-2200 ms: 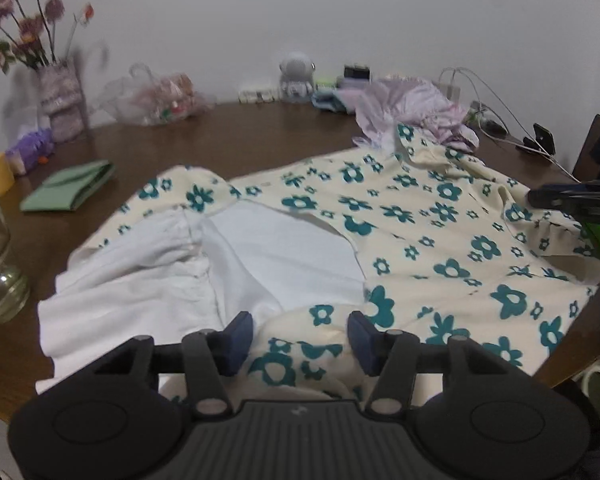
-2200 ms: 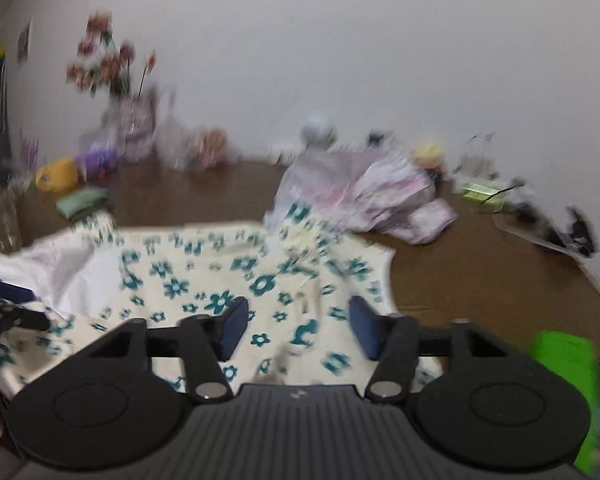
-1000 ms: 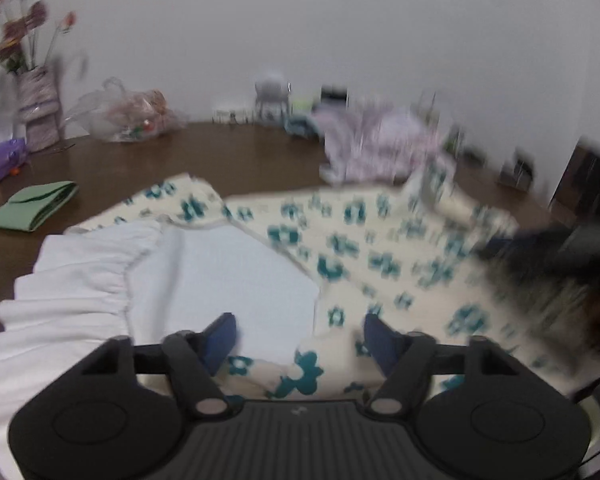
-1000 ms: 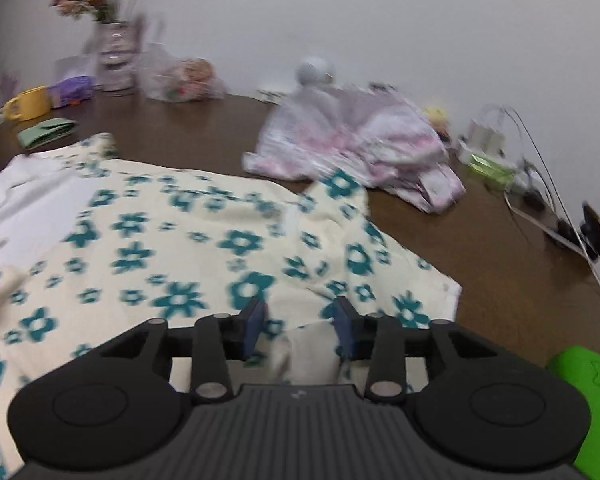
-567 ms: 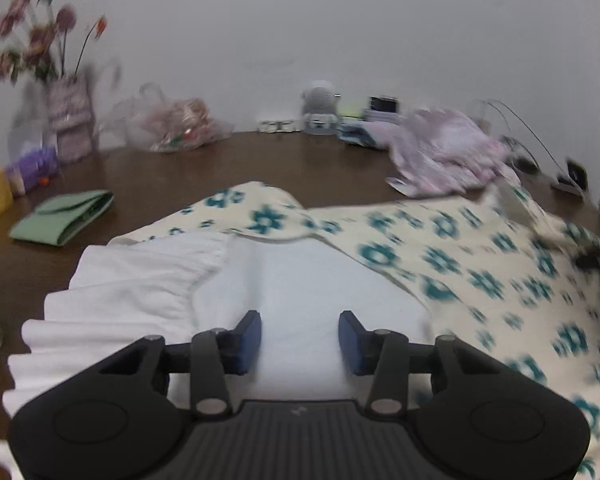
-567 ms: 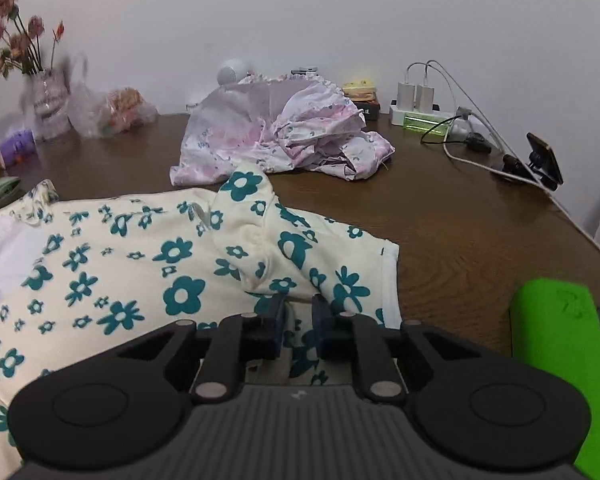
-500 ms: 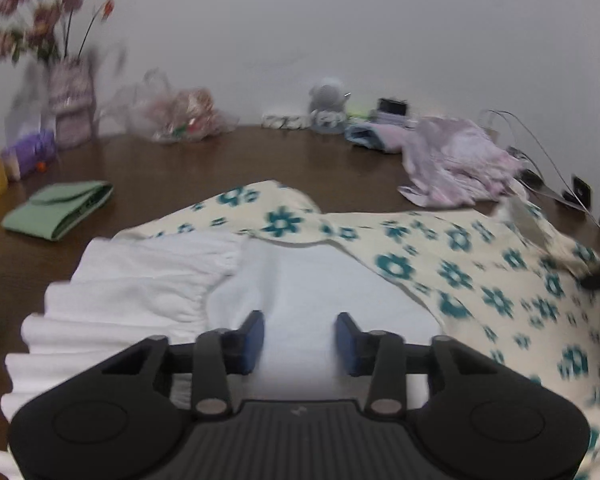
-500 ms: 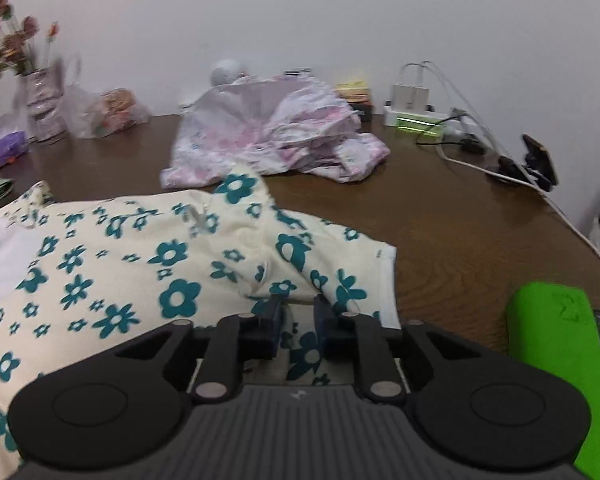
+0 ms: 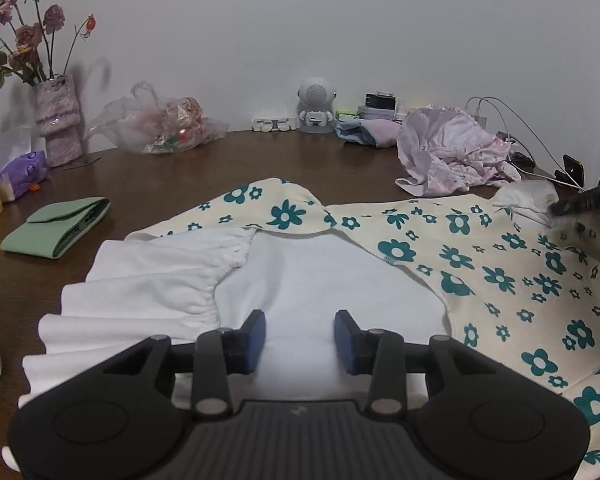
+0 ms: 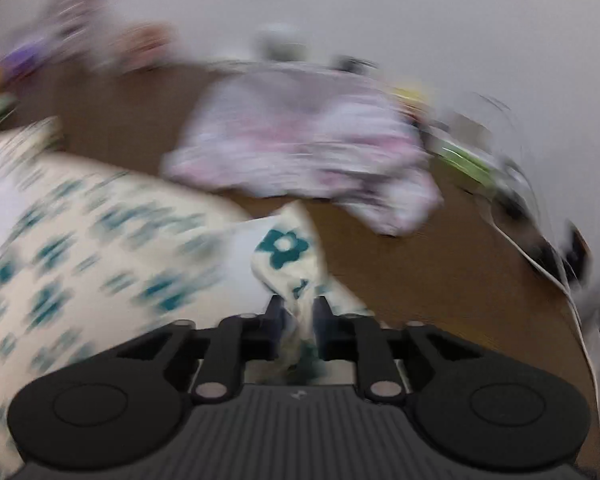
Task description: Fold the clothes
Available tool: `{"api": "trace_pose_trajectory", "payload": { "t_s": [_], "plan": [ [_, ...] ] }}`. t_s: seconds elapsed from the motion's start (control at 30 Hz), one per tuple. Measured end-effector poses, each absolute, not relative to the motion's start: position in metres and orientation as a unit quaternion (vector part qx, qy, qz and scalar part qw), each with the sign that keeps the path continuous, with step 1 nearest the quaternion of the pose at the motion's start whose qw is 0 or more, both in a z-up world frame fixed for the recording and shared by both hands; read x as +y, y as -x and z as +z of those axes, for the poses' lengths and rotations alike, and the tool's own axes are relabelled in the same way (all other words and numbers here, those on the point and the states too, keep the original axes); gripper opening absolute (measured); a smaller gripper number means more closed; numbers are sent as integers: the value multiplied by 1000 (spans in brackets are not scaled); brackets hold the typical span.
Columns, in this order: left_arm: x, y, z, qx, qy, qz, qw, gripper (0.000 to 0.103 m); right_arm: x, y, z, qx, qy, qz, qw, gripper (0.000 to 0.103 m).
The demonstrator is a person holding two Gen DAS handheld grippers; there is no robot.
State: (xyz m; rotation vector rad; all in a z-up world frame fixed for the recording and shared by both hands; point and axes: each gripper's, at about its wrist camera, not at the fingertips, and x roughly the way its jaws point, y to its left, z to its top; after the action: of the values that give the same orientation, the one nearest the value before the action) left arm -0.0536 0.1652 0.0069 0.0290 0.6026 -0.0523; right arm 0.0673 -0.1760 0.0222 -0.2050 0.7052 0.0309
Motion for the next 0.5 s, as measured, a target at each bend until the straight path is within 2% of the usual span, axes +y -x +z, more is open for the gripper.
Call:
{"api": "trace_pose_trajectory", "payload": {
  "t_s": [0.07, 0.13, 0.3, 0.33, 0.4, 0.43, 0.47, 0.5],
  "plan": [
    [167, 54, 7, 296, -13, -27, 955, 37, -203, -69, 30, 329, 52, -47, 942, 20],
    [167, 53, 7, 296, -13, -29, 955, 38, -222, -57, 41, 313, 7, -30, 949, 22],
    [166, 53, 7, 296, -16, -34, 954, 45, -213, -10, 49, 303, 17, 67, 951, 55],
    [165, 53, 7, 296, -16, -34, 954, 45, -210, -12, 48, 303, 17, 68, 950, 55],
    [165, 54, 7, 296, -17, -33, 954, 45, -206, -25, 43, 307, 7, 63, 950, 49],
    [165, 54, 7, 296, -15, -33, 954, 45, -205, -35, 38, 313, -12, 64, 948, 24],
    [166, 54, 7, 296, -13, -32, 954, 45, -198, -44, 32, 328, -18, 75, 941, 11],
    [165, 55, 7, 297, -13, -30, 954, 46, -190, -54, 25, 347, -16, 91, 933, 5]
  ]
}}
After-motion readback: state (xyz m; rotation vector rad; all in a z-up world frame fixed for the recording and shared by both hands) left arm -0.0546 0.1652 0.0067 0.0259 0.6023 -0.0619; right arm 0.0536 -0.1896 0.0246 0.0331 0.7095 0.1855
